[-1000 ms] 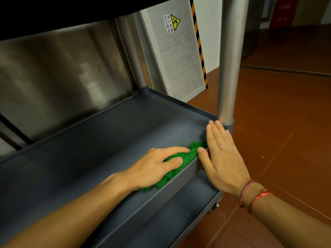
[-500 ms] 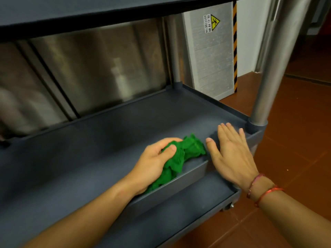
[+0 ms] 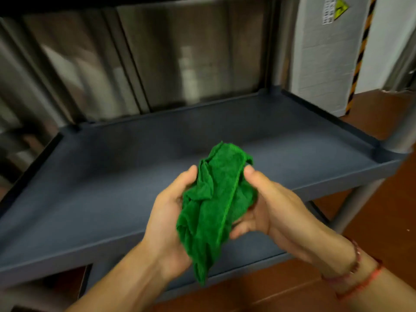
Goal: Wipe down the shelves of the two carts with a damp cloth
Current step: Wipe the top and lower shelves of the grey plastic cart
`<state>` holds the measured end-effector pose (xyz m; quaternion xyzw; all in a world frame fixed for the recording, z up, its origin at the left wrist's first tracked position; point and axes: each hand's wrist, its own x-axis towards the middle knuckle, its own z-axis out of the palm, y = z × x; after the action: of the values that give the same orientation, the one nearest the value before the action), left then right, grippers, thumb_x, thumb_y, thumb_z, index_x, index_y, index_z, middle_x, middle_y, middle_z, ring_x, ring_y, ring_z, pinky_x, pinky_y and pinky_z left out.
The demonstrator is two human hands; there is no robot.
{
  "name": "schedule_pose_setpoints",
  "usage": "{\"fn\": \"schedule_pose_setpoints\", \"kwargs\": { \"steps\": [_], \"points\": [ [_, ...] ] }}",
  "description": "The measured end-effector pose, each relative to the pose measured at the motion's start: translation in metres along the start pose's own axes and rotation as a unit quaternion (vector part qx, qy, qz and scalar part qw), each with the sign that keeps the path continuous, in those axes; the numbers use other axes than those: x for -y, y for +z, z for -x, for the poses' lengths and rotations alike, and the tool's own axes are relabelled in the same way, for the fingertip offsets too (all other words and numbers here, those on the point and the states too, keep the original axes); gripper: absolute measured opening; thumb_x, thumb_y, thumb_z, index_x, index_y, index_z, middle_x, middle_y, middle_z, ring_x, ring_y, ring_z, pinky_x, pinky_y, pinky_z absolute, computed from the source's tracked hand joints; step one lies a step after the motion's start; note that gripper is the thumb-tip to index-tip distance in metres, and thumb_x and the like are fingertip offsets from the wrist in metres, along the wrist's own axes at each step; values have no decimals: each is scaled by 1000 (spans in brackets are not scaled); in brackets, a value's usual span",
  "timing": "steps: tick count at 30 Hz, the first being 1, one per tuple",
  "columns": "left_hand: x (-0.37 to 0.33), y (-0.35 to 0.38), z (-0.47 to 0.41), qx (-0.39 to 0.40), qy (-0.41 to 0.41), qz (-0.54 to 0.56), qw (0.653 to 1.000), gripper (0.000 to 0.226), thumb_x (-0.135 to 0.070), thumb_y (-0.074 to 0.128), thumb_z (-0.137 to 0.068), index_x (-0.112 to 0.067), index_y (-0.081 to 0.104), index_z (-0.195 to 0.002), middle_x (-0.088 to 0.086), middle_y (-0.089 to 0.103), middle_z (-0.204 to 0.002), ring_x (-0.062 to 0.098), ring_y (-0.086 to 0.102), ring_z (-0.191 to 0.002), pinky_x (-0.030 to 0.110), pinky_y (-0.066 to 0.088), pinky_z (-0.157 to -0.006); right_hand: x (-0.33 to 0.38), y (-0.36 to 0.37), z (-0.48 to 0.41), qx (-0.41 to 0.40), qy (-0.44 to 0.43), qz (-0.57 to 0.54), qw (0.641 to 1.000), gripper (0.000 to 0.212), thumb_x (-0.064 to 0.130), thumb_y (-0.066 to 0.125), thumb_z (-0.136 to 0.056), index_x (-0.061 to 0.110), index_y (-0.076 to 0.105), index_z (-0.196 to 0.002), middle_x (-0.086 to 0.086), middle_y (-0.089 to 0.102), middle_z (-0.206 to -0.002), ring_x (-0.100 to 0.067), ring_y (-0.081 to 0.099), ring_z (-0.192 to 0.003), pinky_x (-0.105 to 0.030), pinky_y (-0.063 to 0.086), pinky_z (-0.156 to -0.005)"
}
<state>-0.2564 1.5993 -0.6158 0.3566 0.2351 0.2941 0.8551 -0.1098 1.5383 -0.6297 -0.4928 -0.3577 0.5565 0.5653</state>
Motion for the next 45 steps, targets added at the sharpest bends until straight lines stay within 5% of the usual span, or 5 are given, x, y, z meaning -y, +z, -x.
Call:
{"fn": "schedule_pose_setpoints", "kwargs": {
  "steps": [12,21,27,38,45],
  "points": [
    [67,-150,98,-2,24,80,997,56,2,52,-82,2,50,-138,34,54,-133,41,56,-118,51,46,-102,-132,67,-9,298,132,152,933,41,32,66,-81,29,61,-122,1,75,-109,-21,75,-92,-36,62,-71],
    [99,-243,97,-378,10,5,926,39,-19,61,-88,3,58,-120,22,69,-104,33,70,-86,43,61,-71,-218,109,-86,298,206,199,911,21,8,54,-99,16,66,-115,1,77,-106,-18,73,-99,-43,62,-79],
    [119,-288,103,-353,31,-166,920,70,-13,90,-66,-14,55,-127,4,73,-112,21,72,-101,35,59,-84,-236,133,-114,327,210,282,877,26,18,45,-105,11,68,-114,-4,77,-103,-20,74,-97,-43,61,-84],
    [122,-320,77,-366,85,15,926,28,-16,52,-81,-8,75,-94,14,75,-96,27,71,-82,36,58,-75,-233,102,-152,255,159,203,932,29,21,51,-90,13,70,-110,-7,76,-107,-19,73,-100,-39,57,-85],
    [135,-330,62,-333,87,-109,933,17,-17,70,-85,-3,75,-94,17,75,-101,34,71,-96,46,57,-90,-251,83,-157,214,187,99,954,23,14,50,-95,7,68,-107,-11,77,-90,-18,75,-72,-30,57,-50]
  ]
}}
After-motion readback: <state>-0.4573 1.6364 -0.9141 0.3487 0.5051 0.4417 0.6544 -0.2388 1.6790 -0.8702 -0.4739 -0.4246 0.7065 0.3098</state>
